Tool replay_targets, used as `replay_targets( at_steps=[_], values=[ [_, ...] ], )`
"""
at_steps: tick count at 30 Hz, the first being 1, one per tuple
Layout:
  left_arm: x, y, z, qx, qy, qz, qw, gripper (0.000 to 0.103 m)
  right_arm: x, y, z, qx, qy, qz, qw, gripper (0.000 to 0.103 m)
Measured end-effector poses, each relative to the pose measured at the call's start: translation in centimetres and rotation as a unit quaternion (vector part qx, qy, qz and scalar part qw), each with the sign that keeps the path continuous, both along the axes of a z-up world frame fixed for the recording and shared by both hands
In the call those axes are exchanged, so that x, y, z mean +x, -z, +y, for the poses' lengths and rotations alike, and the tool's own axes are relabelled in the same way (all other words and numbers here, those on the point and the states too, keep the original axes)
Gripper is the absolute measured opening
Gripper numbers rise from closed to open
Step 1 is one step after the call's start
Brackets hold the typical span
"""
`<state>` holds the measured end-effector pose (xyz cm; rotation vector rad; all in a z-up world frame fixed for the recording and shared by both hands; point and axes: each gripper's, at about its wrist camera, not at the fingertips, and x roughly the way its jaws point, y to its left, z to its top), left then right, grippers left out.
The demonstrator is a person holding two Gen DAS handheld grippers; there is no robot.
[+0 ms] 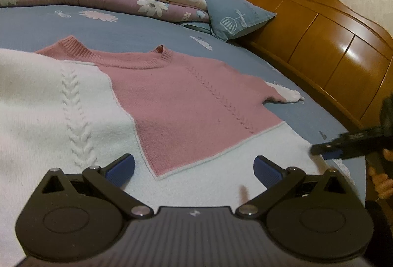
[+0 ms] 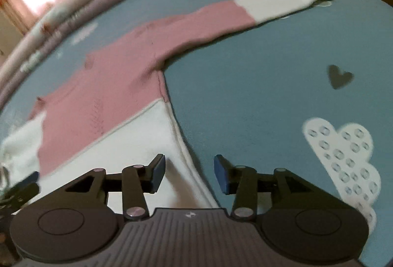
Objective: Fold clothes
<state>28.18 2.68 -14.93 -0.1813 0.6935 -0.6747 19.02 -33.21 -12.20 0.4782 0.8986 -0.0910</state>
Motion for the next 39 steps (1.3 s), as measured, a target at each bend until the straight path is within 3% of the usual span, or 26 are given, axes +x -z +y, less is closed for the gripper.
replay_targets(
  at_steps=[4, 6, 7, 8, 13, 16, 18, 21, 25, 27, 28, 32, 39],
  values=[
    [-0.1, -0.1, -0.3, 0.010, 0.000, -0.004, 0.9999, 0.102, -2.6, 0.7, -0.3, -0.007, -0.030, 0.012, 0.999, 0.058],
    [-0.1, -0.1, -0.4, 0.013, 0.000, -0.005, 0.9999, 0.102, -3.6, 0.7, -0.1, -0.011, -0.049, 0.004, 0.999, 0.046],
    [-0.1, -0.1, -0.4, 0.013, 0.000, -0.005, 0.9999, 0.102, -3.6, 0.8, 0.0, -0.011, -0.055, 0.008, 0.998, 0.026],
    [-0.2, -0.1, -0.4, 0.012, 0.000, -0.005, 0.9999, 0.102, -3.7, 0.9, 0.1, -0.007, -0.062, 0.014, 0.998, 0.018],
    [-0.2, -0.1, -0.4, 0.011, -0.001, -0.005, 0.9999, 0.102, -4.6, -0.2, 0.3, -0.036, -0.083, 0.027, 0.996, 0.010],
    [-0.2, -0.1, -0.3, 0.011, -0.001, -0.005, 0.9999, 0.102, -4.7, 0.2, -0.2, -0.047, -0.074, 0.045, 0.995, 0.011],
    [-0.2, -0.1, -0.4, 0.012, -0.001, -0.005, 0.9999, 0.102, -4.6, 0.3, -0.4, -0.042, -0.059, 0.039, 0.997, 0.017],
    [-0.2, -0.1, -0.4, 0.012, -0.001, -0.005, 0.9999, 0.102, -4.5, -1.1, 0.3, -0.047, -0.054, -0.013, 0.997, 0.022],
    [-0.2, -0.1, -0.4, 0.015, -0.001, -0.007, 0.9999, 0.102, -1.4, -1.8, 2.0, 0.002, -0.068, -0.073, 0.995, 0.022],
    [-0.2, -0.1, -0.4, 0.016, -0.001, -0.007, 0.9998, 0.102, 0.8, -1.0, 2.6, 0.030, -0.072, -0.088, 0.993, 0.032],
    [-0.2, -0.1, -0.4, 0.016, -0.001, -0.007, 0.9998, 0.102, 1.7, -0.5, 2.8, 0.043, -0.070, -0.087, 0.993, 0.038],
    [-0.2, -0.1, -0.4, 0.016, -0.001, -0.007, 0.9999, 0.102, 3.2, 1.8, 2.5, 0.066, -0.054, -0.060, 0.995, 0.039],
    [-0.2, -0.2, -0.6, 0.020, -0.001, -0.008, 0.9998, 0.102, -1.8, 2.7, 1.6, 0.088, -0.041, -0.064, 0.993, 0.046]
  ],
)
